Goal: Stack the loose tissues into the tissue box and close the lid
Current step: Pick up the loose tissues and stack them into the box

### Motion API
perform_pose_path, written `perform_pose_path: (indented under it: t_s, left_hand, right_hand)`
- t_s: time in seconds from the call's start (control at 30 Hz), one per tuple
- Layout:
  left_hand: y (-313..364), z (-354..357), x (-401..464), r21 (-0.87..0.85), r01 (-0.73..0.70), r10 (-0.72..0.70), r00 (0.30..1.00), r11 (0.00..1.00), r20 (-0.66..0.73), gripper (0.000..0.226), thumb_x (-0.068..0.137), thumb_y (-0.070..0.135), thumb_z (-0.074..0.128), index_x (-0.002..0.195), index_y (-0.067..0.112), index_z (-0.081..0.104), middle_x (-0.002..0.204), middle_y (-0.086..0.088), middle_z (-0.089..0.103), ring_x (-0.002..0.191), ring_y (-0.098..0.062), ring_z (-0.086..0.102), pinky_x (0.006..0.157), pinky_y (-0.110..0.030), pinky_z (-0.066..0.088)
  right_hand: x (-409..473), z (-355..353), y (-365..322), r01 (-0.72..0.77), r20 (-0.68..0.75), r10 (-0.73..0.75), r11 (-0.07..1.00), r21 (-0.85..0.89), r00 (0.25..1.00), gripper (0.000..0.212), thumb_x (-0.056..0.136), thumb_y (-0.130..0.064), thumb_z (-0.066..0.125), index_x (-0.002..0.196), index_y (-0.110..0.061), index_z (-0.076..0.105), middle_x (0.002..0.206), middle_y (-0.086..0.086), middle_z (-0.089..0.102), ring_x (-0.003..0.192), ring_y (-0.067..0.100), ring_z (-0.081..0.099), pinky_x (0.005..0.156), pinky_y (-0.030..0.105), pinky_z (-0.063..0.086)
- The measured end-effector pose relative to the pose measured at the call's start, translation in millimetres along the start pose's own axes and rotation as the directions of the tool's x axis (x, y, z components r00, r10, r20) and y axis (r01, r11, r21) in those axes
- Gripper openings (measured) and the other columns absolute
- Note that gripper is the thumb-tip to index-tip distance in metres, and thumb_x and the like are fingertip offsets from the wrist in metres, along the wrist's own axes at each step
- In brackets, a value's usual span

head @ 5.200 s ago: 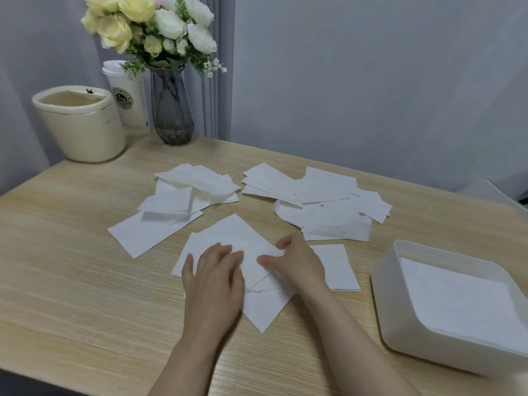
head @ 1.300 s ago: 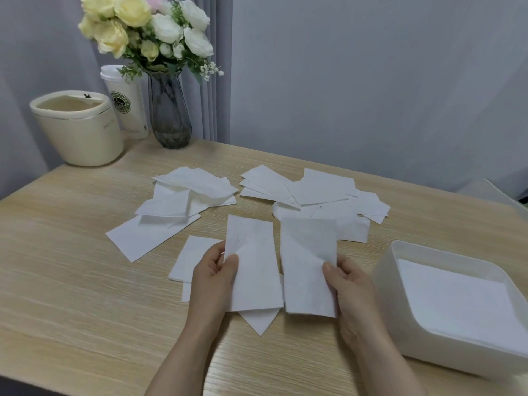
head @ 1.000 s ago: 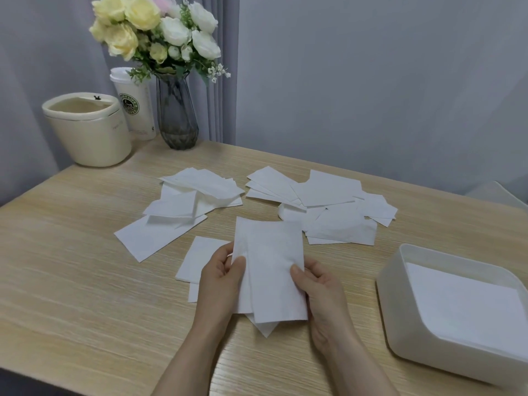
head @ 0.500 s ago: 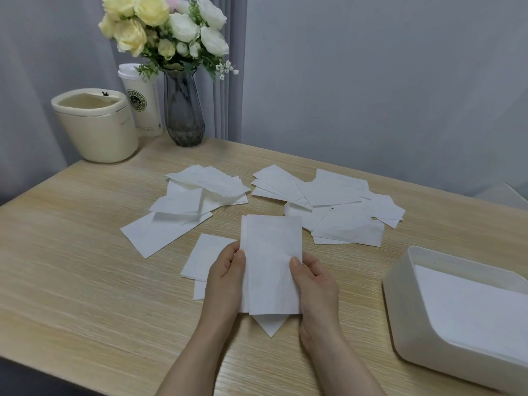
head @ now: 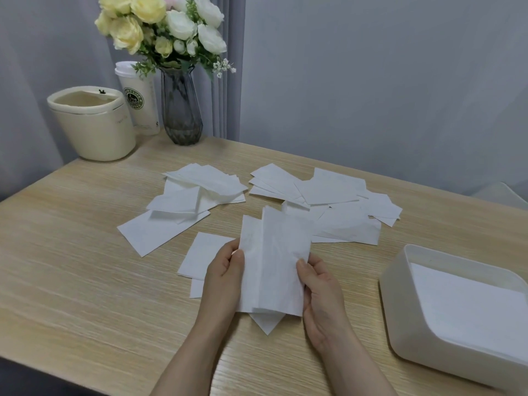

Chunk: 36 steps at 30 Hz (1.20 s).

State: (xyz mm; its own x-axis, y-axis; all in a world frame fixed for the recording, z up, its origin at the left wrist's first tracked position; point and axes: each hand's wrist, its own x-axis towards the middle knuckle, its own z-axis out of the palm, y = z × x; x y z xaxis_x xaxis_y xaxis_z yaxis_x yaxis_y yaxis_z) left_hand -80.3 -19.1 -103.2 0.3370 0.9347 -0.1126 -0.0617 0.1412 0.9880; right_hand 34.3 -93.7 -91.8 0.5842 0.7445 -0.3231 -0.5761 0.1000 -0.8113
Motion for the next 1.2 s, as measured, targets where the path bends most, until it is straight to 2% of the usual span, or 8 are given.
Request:
perform_pose_path:
  t_s: [0.17,0.27,0.37,0.5,0.67,0.9,1.03,1.2]
  left_hand:
    - [2.0,-0.3,-1.0,-0.011,0.019,-0.018,0.999,1.0,0.029,0.028,0.102,0.011,0.043,0.106,0.024,0.067,0.097,0.008,0.074,0.091,-0.009,0.068,0.076,-0.024,0.05]
    - [1.9,-0.7,-0.6,-0.051,0.066,-0.064,0.997,0.997,0.039,0.022,0.101,0.014,0.048,0.107,0.026,0.066,0.093,0.005,0.075,0.085,-0.01,0.069,0.071,-0.024,0.05]
    - [1.6,-0.5,-0.4,-0.075,0.106,-0.102,0.994,0.992,0.048,0.019,0.099,0.013,0.054,0.109,0.027,0.065,0.09,-0.002,0.076,0.08,-0.015,0.071,0.068,-0.03,0.053]
    - [4.0,-0.1,-1.3,-0.107,0.097,-0.091,0.994,0.99,0.056,0.018,0.097,0.009,0.054,0.104,0.022,0.065,0.084,0.0,0.076,0.074,-0.011,0.07,0.062,-0.026,0.052]
    - [3.5,-1.6,-1.5,-0.134,0.075,-0.068,0.996,0.988,0.056,0.019,0.098,0.011,0.053,0.107,0.021,0.066,0.092,0.001,0.076,0.079,-0.009,0.071,0.062,-0.019,0.051]
    - [1.0,-2.0,0.0,-0.129,0.081,-0.075,0.996,0.988,0.053,0.02,0.099,0.012,0.052,0.109,0.024,0.065,0.093,-0.002,0.076,0.081,-0.011,0.071,0.068,-0.025,0.05]
    - [1.8,-0.6,-0.1,-0.135,0.075,-0.066,0.995,0.988,0.069,0.019,0.1,0.016,0.051,0.106,0.024,0.067,0.095,0.001,0.076,0.085,-0.012,0.07,0.073,-0.029,0.051]
    - [0.6,-0.4,0.1,-0.129,0.07,-0.065,0.997,0.989,0.046,0.02,0.1,0.016,0.05,0.103,0.025,0.068,0.094,0.004,0.076,0.084,-0.008,0.069,0.074,-0.028,0.049]
  right_hand:
    - [1.7,-2.2,-1.9,-0.046,0.045,0.047,0.999,-0.014,0.998,0.018,0.092,0.004,0.054,0.106,-0.004,0.06,0.09,0.006,0.075,0.077,0.015,0.072,0.06,0.024,0.057]
    - [3.0,-4.5,-2.4,-0.069,0.076,0.075,0.995,-0.077,0.994,0.021,0.089,0.005,0.057,0.108,-0.003,0.059,0.096,0.01,0.075,0.083,0.019,0.071,0.071,0.03,0.059]
    - [2.1,-4.8,-0.7,-0.053,0.096,0.071,0.982,-0.182,0.993,0.022,0.087,0.003,0.061,0.108,-0.002,0.059,0.1,0.014,0.074,0.087,0.023,0.07,0.08,0.038,0.055]
    - [-1.5,-4.2,0.2,-0.032,0.118,0.057,0.979,-0.204,0.991,0.02,0.086,0.001,0.063,0.106,-0.001,0.061,0.094,0.015,0.074,0.08,0.023,0.071,0.067,0.032,0.058]
    - [-0.8,-4.6,2.7,-0.006,0.049,0.016,0.981,-0.195,0.999,0.017,0.087,-0.002,0.064,0.103,-0.005,0.062,0.096,0.013,0.074,0.083,0.025,0.07,0.08,0.041,0.054]
    - [0.7,-3.1,4.7,0.006,-0.004,-0.007,0.983,-0.183,1.0,0.014,0.088,-0.003,0.063,0.101,-0.007,0.061,0.091,0.01,0.075,0.079,0.02,0.07,0.074,0.037,0.055]
    - [0.8,-0.4,3.7,0.01,0.013,-0.008,0.982,-0.187,1.0,0.015,0.088,-0.003,0.063,0.104,-0.004,0.061,0.085,0.007,0.075,0.073,0.016,0.071,0.063,0.029,0.056]
    - [1.9,1.0,3.6,0.008,0.009,-0.007,0.985,-0.173,1.0,0.016,0.088,-0.002,0.063,0.104,-0.003,0.06,0.085,0.006,0.075,0.073,0.016,0.071,0.065,0.03,0.056]
